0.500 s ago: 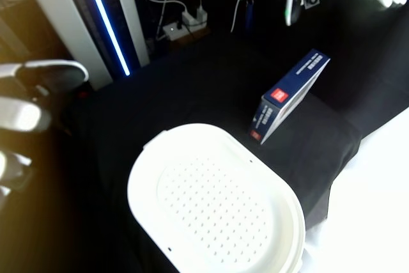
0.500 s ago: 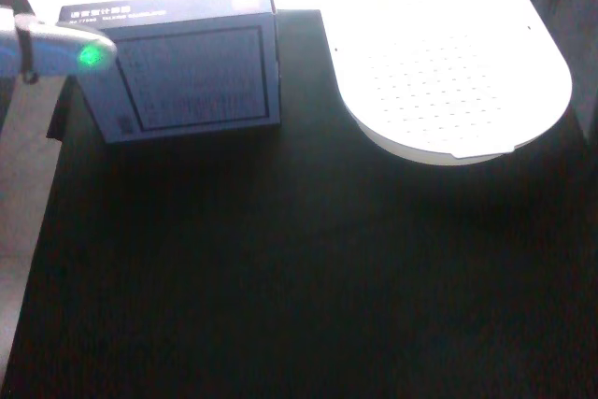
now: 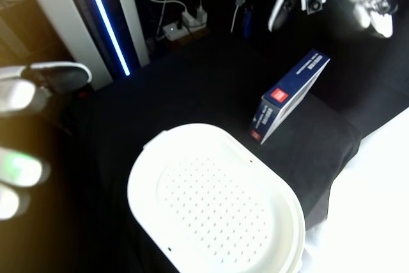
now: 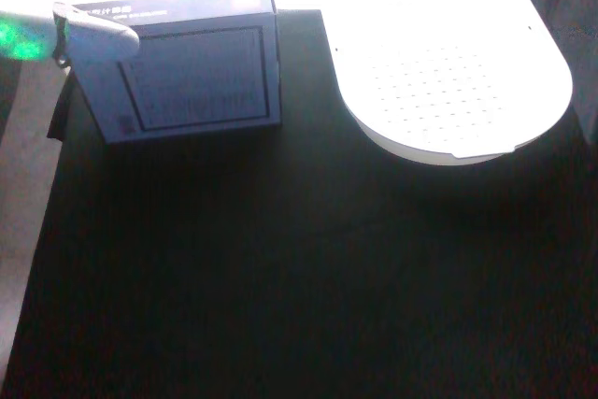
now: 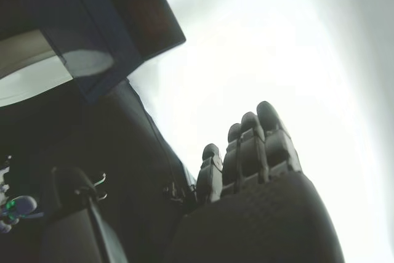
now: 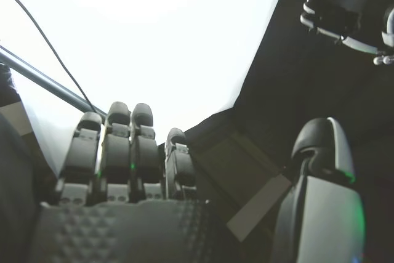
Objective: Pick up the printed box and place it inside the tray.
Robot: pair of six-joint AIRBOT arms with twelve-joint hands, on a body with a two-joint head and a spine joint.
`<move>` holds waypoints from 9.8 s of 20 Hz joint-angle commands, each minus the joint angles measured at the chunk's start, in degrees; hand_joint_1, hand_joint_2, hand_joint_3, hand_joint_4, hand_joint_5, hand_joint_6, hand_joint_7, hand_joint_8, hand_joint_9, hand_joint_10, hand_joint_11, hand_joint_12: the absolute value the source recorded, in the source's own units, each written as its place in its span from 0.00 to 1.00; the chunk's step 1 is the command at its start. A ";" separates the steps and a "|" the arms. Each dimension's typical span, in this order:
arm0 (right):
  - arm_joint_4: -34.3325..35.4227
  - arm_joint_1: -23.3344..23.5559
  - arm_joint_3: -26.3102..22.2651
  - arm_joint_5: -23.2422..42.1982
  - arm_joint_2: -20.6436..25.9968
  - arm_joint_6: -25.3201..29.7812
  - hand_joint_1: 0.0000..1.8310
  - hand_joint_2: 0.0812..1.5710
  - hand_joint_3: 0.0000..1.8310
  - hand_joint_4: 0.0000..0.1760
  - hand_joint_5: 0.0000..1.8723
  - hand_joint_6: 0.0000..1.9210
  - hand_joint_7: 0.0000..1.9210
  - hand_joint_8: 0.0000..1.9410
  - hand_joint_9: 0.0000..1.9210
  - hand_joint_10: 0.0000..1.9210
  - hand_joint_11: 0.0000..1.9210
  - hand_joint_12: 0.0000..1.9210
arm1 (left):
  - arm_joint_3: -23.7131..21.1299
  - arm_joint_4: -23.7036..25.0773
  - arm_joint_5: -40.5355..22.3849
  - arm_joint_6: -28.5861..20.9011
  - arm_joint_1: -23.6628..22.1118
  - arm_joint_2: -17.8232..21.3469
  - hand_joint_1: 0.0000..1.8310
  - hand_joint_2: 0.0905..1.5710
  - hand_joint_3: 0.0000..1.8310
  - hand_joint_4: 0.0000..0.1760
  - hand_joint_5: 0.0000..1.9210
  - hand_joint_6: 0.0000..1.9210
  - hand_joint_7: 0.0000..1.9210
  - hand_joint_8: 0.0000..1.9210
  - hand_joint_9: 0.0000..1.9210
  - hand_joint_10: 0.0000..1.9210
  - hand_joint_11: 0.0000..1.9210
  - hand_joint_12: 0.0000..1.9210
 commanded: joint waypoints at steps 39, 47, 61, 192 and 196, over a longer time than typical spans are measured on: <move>1.09 0.62 0.96 6.54 -1.37 0.21 0.31 0.36 0.00 1.00 0.01 0.00 0.13 0.00 0.09 0.00 0.00 0.00 | 10.12 7.35 9.81 -2.56 -6.78 -11.71 0.69 0.70 0.00 0.00 0.47 0.43 0.55 0.58 0.64 0.49 0.55 0.75; 1.09 0.74 2.77 6.48 -5.66 0.53 0.36 0.34 0.00 1.00 0.02 0.01 0.10 0.00 0.06 0.00 0.04 0.02 | 3.71 7.83 -3.47 -2.55 -9.32 -6.58 0.70 0.68 0.00 0.00 0.50 0.41 0.58 0.51 0.68 0.44 0.59 0.69; -1.48 11.86 12.72 -3.96 -21.64 4.85 0.36 0.39 0.00 0.89 0.02 0.00 0.11 0.00 0.07 0.01 0.09 0.05 | 1.20 9.36 -15.18 -1.75 -7.28 -12.31 0.65 0.66 0.00 0.00 0.57 0.41 0.65 0.44 0.68 0.63 0.63 0.77; -12.41 25.81 6.61 -25.15 -10.53 -27.95 0.33 0.36 0.00 1.00 0.00 0.00 0.00 0.00 0.00 0.00 0.00 0.00 | -6.41 -7.44 -43.50 -9.77 24.26 -7.42 0.00 0.68 0.00 1.00 0.00 0.00 0.01 0.00 0.00 0.00 0.02 0.01; -14.04 25.81 6.22 -24.30 -10.02 -24.74 0.38 0.34 0.00 1.00 0.00 0.00 0.00 0.00 0.00 0.00 0.00 0.00 | -6.41 -7.48 -43.48 -9.78 24.36 -7.35 0.03 0.67 0.00 1.00 0.00 0.00 0.01 0.00 0.00 0.00 0.01 0.02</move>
